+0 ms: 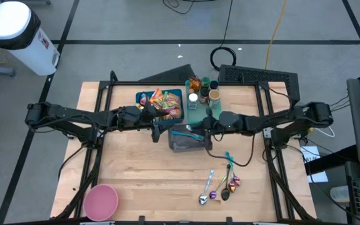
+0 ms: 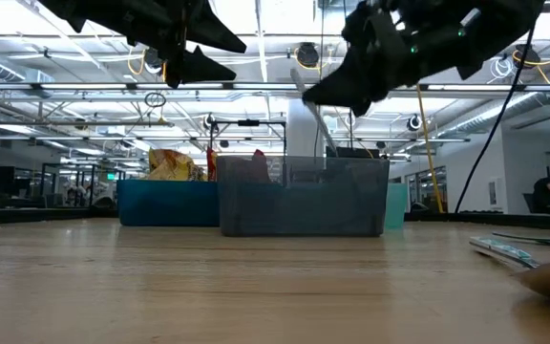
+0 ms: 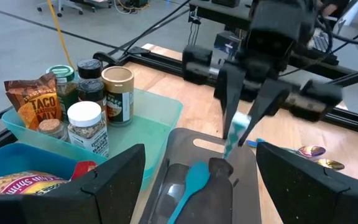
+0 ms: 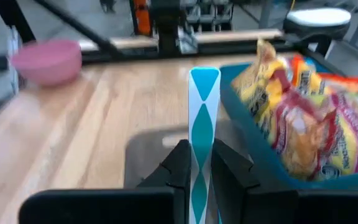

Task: Pick & Place Food Item
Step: Put the blue patterned spoon into the black bin, then put the violet spoon into the black bin

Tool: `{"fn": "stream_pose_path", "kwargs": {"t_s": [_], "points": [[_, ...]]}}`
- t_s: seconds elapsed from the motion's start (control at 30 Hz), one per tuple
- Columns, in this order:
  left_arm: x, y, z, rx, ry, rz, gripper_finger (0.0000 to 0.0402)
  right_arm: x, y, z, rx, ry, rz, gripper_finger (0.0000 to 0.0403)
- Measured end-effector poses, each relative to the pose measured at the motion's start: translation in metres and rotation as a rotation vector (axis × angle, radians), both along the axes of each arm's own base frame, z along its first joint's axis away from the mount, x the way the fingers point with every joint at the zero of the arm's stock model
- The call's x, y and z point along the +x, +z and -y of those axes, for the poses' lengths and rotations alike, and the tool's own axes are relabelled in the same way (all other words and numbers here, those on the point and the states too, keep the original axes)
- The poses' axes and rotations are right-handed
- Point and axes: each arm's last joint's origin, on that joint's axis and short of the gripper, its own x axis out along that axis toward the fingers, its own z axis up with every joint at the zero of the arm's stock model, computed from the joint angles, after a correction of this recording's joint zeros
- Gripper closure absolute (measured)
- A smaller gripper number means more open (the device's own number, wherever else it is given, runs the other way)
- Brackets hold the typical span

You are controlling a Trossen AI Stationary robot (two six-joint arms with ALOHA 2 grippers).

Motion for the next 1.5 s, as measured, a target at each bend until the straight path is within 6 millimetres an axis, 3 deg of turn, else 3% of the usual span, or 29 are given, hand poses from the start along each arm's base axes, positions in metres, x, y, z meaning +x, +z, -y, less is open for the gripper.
{"fn": "stream_pose_path", "kwargs": {"t_s": [0.37,0.87,1.0,1.2,1.3,1.5], "points": [[0.000,0.000,0.000,0.005,-0.001,-0.001,0.0091,0.008,-0.019,0.000,-0.072,0.023,-0.068,0.0364],[0.000,0.000,0.000,0.000,0.000,-0.005,0.0092,0.009,-0.019,0.000,-0.071,0.017,-0.062,0.0280],[0.000,0.000,0.000,-0.001,0.000,-0.005,0.0091,0.005,-0.011,-0.002,-0.098,0.032,-0.037,0.0254],[0.000,-0.001,0.000,-0.001,0.000,-0.008,0.0092,-0.017,0.015,-0.026,-0.140,0.135,-0.036,0.0216],[0.000,-0.001,0.000,-0.001,0.000,-0.011,0.0092,-0.036,0.025,-0.044,-0.078,0.189,-0.083,0.0197],[0.000,-0.001,0.000,-0.001,0.000,-0.012,0.0091,-0.075,0.020,-0.075,0.135,0.232,-0.346,0.0172]]}}
